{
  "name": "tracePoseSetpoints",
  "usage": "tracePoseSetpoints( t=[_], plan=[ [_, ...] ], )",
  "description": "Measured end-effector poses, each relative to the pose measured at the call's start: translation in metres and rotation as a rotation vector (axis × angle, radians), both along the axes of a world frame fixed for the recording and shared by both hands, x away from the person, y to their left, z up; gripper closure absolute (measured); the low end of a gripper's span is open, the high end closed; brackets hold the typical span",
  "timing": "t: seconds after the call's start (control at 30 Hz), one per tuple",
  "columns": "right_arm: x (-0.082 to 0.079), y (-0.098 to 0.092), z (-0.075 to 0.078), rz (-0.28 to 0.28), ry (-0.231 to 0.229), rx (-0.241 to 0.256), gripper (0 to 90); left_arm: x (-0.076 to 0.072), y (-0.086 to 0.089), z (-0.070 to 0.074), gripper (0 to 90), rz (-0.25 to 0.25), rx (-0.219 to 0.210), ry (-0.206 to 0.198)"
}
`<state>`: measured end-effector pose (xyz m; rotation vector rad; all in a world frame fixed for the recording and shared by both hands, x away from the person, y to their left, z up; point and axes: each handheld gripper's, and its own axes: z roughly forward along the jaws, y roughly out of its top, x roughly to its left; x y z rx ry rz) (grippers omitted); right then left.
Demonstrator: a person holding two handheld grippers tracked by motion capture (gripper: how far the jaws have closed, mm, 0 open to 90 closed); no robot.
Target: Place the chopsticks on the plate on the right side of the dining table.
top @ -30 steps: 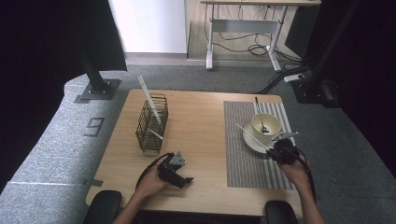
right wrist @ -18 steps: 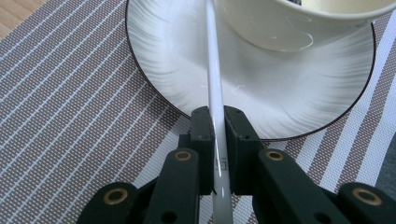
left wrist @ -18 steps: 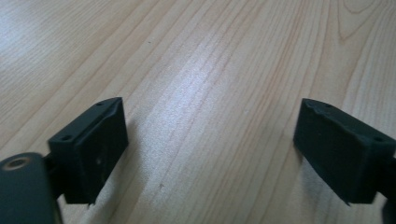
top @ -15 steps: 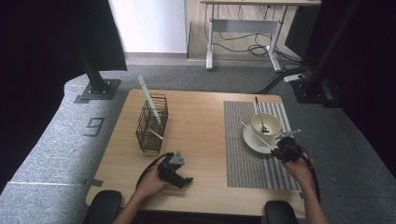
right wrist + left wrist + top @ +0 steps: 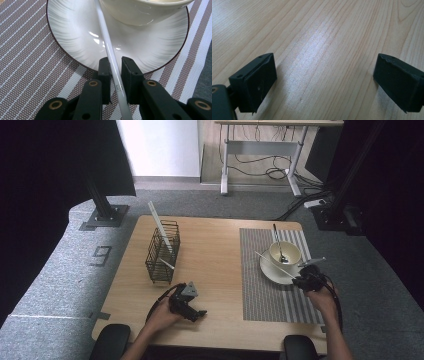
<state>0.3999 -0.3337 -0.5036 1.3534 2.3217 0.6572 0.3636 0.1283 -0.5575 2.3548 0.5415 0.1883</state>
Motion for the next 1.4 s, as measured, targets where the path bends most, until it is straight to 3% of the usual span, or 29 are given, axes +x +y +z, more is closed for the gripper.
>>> tracePoseSetpoints(
  t=[0.37, 0.53, 0.77, 0.87, 0.9, 0.93, 1.03, 1.13, 1.4],
  plan=[
    [0.005, -0.007, 0.001, -0.039, -0.008, 0.000, 71.2, 0.000, 0.000, 0.000, 4.8, 0.000, 0.000, 0.000],
    [0.005, -0.011, -0.001, -0.089, -0.026, 0.002, 62.7, 0.000, 0.000, 0.000, 4.8, 0.000, 0.000, 0.000],
    [0.003, -0.012, 0.000, -0.100, -0.032, -0.015, 57.8, 0.000, 0.000, 0.000, 4.8, 0.001, 0.000, 0.000],
    [-0.002, -0.013, 0.005, -0.115, -0.058, 0.007, 45.6, 0.000, 0.000, 0.000, 4.8, 0.001, 0.000, 0.000],
    [-0.002, -0.013, 0.005, -0.115, -0.058, 0.007, 45.6, 0.000, 0.000, 0.000, 4.8, 0.001, 0.000, 0.000],
    [-0.004, -0.012, 0.009, -0.113, -0.068, 0.033, 38.7, 0.000, 0.000, 0.000, 4.8, 0.001, 0.001, 0.000],
    [-0.008, -0.010, 0.012, -0.100, -0.081, 0.051, 33.2, 0.000, 0.000, 0.000, 4.8, 0.001, 0.000, 0.000],
    [-0.018, -0.004, 0.015, -0.122, -0.143, 0.049, 19.7, 0.000, 0.000, 0.000, 4.8, 0.001, 0.001, -0.001],
    [-0.031, 0.011, 0.005, -0.186, -0.175, 0.072, 0.9, -0.001, 0.000, 0.000, 4.9, 0.004, 0.001, -0.002]
  ],
)
